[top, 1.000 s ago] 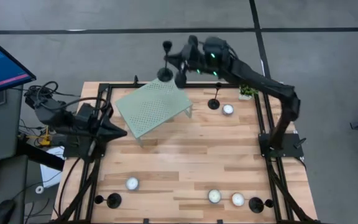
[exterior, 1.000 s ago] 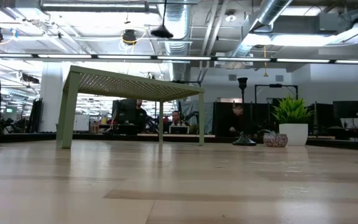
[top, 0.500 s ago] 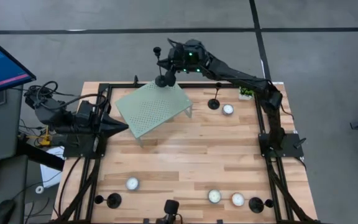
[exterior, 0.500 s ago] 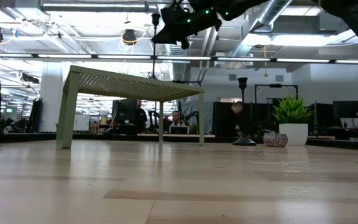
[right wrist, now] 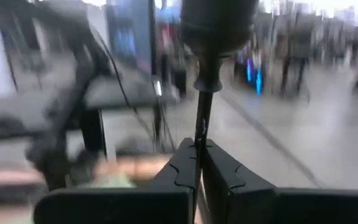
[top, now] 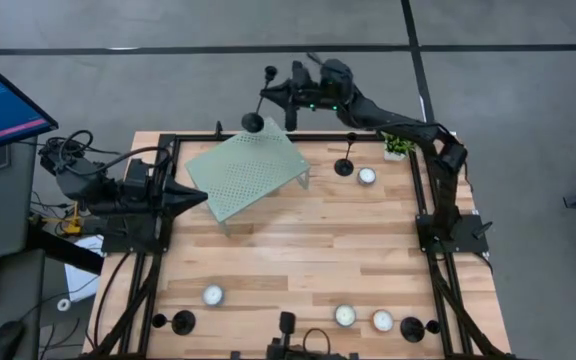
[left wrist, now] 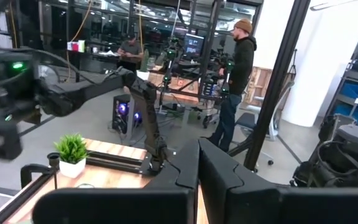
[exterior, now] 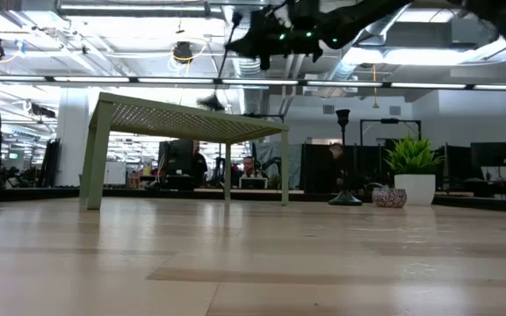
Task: Pick & Place candle stick holders
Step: Put the black candle holder on the shelf
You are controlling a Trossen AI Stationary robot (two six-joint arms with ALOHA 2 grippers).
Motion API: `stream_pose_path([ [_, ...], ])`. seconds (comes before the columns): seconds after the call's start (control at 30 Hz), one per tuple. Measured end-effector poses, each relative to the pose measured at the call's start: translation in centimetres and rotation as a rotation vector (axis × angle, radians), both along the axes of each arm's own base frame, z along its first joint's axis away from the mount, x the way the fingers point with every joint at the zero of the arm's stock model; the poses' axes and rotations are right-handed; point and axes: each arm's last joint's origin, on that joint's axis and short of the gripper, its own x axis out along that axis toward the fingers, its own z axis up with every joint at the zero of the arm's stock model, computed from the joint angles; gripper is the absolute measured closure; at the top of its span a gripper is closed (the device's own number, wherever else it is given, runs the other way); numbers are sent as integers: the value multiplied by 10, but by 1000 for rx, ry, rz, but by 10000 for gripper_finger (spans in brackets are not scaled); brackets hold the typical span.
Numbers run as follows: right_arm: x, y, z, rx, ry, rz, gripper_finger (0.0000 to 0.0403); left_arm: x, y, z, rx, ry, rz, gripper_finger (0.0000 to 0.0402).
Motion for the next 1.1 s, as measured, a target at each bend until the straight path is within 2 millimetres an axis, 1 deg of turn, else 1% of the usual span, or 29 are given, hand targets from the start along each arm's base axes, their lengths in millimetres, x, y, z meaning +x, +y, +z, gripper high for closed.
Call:
stream_pose_path([
  [0.07, -4, 0, -4, 6, -12, -19, 403, 0, 0, 0, 15, 0, 3, 397],
  [0.17, -1, -1, -19, 39, 54, -35, 403, 0, 0, 1, 11, -6, 5, 396],
  [0.2, -1, -2, -21, 36, 63, -46, 403, 0, 0, 1, 10, -5, 10, 395],
  [0.33, -7, -6, -15, 25, 76, -91, 403, 0, 1, 1, 3, -3, 35, 393],
  [0.43, -8, -11, -24, 34, 125, -102, 403, 0, 1, 1, 3, -3, 36, 395],
  [0.5, -8, -11, -25, 16, 133, -106, 403, 0, 1, 1, 2, -4, 36, 397],
  [0.6, -8, -10, -23, 2, 128, -102, 403, 0, 1, 1, 1, -5, 36, 395],
  [0.97, -4, -6, -31, -20, 185, -89, 403, 0, 1, 2, -2, -8, 36, 394],
  [1.1, -4, -6, -30, -38, 183, -91, 403, 0, 1, 2, -5, -11, 36, 393],
])
